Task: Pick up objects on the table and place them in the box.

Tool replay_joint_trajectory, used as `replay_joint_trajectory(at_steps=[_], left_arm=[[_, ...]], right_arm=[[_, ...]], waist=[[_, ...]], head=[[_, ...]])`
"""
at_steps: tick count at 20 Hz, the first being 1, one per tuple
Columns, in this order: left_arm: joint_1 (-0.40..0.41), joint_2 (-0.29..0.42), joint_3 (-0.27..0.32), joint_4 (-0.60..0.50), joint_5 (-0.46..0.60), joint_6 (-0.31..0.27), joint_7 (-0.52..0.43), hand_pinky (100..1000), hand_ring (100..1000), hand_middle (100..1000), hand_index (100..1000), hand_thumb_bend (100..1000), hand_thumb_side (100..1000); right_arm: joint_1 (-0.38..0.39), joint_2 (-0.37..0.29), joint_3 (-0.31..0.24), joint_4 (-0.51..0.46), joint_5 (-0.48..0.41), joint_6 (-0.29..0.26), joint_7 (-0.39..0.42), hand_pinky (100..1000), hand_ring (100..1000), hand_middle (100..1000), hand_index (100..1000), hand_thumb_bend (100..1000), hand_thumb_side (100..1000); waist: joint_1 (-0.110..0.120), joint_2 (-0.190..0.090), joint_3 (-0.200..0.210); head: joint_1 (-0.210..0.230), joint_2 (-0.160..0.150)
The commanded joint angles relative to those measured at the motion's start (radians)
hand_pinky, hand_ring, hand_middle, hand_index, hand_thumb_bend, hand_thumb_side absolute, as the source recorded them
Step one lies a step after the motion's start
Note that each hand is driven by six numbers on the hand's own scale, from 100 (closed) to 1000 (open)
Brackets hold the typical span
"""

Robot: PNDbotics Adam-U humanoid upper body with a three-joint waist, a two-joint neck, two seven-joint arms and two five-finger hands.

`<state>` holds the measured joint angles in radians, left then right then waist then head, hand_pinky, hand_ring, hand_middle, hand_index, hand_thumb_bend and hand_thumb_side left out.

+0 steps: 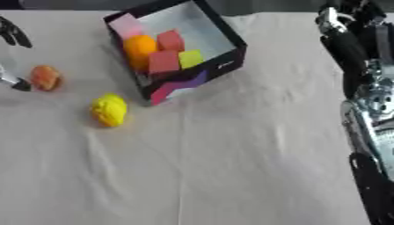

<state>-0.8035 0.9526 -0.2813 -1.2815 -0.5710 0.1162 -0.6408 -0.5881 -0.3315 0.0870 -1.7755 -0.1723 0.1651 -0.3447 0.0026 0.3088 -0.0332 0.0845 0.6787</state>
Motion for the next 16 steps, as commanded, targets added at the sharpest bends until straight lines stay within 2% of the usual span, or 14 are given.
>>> replay_joint_trajectory(at_steps=[1, 5, 12, 16], left_arm=[[-0.026, -0.001, 0.012, 0.048, -0.049, 0.000, 0.022, 736, 806, 750, 779, 756, 311], [-0.040, -0.038, 0.007, 0.104, -0.087, -0.012, 0.048, 733, 804, 747, 767, 746, 306], [-0.065, -0.085, 0.006, 0.170, -0.134, -0.024, 0.100, 717, 791, 735, 746, 693, 240], [-0.075, -0.102, 0.013, 0.191, -0.147, -0.020, 0.140, 700, 779, 722, 739, 612, 249]], right_arm=[[-0.009, -0.015, -0.003, -0.024, 0.004, 0.001, 0.000, 784, 704, 674, 797, 100, 366], [-0.009, -0.012, -0.003, -0.023, 0.004, 0.001, 0.000, 784, 705, 674, 797, 100, 366], [-0.010, -0.009, -0.001, -0.021, 0.005, 0.001, 0.003, 784, 705, 674, 797, 100, 367], [-0.010, -0.008, 0.000, -0.021, 0.006, 0.001, 0.005, 784, 705, 674, 797, 100, 367]], waist=[[0.000, -0.020, -0.001], [-0.002, -0.018, -0.002], [-0.003, -0.016, -0.004], [-0.002, -0.016, -0.004]], head=[[0.004, -0.005], [0.008, -0.003], [0.015, -0.003], [0.016, -0.004]])
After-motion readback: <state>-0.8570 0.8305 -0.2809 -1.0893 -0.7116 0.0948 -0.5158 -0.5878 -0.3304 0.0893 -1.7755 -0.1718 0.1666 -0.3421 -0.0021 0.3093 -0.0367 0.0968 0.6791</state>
